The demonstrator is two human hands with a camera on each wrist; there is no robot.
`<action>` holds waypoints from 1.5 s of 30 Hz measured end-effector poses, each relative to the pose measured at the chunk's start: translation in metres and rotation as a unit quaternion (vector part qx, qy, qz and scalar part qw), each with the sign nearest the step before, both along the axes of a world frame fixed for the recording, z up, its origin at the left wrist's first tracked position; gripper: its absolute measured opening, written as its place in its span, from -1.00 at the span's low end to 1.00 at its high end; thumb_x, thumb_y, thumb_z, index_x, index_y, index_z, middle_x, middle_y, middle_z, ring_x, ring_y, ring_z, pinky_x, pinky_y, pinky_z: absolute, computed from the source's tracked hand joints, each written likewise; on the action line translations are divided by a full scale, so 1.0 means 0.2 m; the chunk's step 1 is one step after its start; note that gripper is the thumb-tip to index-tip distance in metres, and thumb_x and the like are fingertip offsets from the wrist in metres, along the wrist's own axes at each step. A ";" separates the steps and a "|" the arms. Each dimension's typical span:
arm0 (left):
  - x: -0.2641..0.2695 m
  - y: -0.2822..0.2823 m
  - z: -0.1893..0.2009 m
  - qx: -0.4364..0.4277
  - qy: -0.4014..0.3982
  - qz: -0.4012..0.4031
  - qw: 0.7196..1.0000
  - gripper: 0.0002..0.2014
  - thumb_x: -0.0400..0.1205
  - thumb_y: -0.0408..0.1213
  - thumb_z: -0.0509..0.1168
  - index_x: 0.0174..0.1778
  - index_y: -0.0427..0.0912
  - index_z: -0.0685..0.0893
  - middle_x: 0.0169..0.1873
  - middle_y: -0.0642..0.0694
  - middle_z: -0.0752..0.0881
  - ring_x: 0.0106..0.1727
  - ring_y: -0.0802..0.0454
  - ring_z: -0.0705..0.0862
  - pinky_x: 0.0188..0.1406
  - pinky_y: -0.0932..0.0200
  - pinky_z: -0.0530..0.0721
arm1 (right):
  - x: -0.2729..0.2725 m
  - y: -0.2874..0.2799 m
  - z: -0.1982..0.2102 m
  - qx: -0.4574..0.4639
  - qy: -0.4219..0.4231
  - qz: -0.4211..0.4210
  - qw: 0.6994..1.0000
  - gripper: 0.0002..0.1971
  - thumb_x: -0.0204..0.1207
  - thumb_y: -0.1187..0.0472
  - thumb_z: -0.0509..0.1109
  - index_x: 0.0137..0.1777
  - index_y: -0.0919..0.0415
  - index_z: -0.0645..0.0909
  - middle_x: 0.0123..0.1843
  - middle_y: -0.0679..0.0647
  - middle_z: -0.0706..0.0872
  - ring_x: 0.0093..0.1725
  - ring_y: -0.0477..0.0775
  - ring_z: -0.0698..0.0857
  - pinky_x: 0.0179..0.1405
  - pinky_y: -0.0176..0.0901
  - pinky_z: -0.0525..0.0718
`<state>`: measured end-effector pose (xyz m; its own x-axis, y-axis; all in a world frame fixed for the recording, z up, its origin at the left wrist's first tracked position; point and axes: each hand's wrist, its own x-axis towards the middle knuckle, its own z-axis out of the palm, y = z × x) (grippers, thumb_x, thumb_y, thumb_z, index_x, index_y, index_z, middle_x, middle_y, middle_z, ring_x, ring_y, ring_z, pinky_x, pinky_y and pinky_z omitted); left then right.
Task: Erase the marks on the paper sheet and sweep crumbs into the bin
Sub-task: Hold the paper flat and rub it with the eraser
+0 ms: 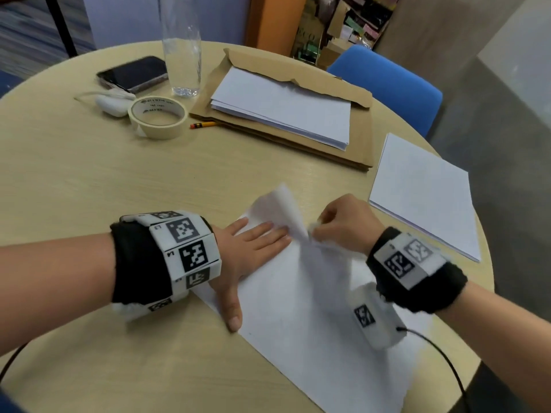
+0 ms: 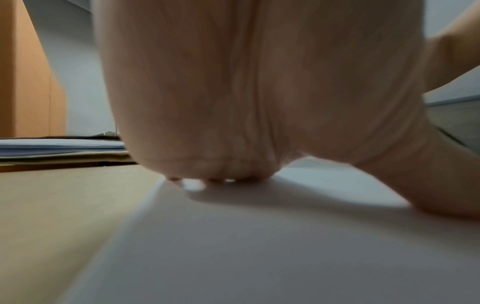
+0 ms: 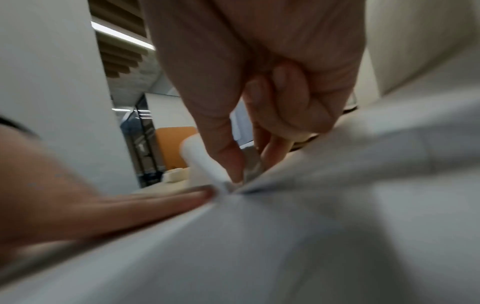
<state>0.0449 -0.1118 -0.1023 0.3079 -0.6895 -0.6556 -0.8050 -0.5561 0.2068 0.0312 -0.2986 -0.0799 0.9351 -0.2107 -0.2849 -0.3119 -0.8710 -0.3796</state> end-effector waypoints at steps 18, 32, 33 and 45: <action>0.15 -0.19 0.04 -0.110 -0.114 0.012 0.987 -0.02 0.45 0.19 0.38 0.66 -0.10 0.01 0.67 -0.04 -0.05 0.67 -0.01 0.03 0.60 0.01 0.17 | -0.16 0.01 -0.01 0.223 0.081 -0.039 0.971 -0.88 0.37 0.28 0.53 -0.32 0.25 0.65 -0.54 0.03 0.59 -0.58 -0.10 0.52 -0.60 -0.38 0.51; 0.16 -0.19 -0.02 -0.048 -0.056 0.026 0.997 0.21 0.42 0.21 0.40 0.61 -0.12 -0.41 0.63 -0.05 -0.40 0.66 -0.04 -0.33 0.61 -0.15 -0.25 | -0.19 0.09 -0.03 0.096 0.075 0.056 0.991 -0.81 0.31 0.26 0.48 -0.30 0.44 0.68 -0.57 0.02 0.52 -0.67 -0.18 0.41 -0.59 -0.33 0.38; 0.16 -0.19 -0.03 -0.047 -0.056 0.025 0.997 0.22 0.41 0.21 0.41 0.61 -0.12 -0.42 0.63 -0.06 -0.40 0.66 -0.05 -0.33 0.60 -0.15 -0.25 | -0.19 0.09 -0.03 0.101 0.075 0.051 0.991 -0.81 0.31 0.25 0.49 -0.32 0.42 0.68 -0.56 0.02 0.53 -0.66 -0.18 0.41 -0.60 -0.33 0.38; 0.15 -0.20 -0.03 -0.043 -0.064 0.031 0.997 0.22 0.41 0.22 0.40 0.61 -0.13 -0.43 0.62 -0.06 -0.41 0.66 -0.05 -0.34 0.60 -0.14 -0.26 | -0.13 0.02 -0.02 0.119 0.065 0.017 0.991 -0.77 0.29 0.24 0.51 -0.52 0.13 0.58 -0.76 -0.14 0.51 -0.71 -0.24 0.46 -0.65 -0.41 0.39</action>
<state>0.0759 -0.1516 -0.1088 0.4281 -0.7192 -0.5472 -0.7926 -0.5897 0.1550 0.0062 -0.2938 -0.0833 0.8930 -0.0918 -0.4405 -0.3433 -0.7720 -0.5350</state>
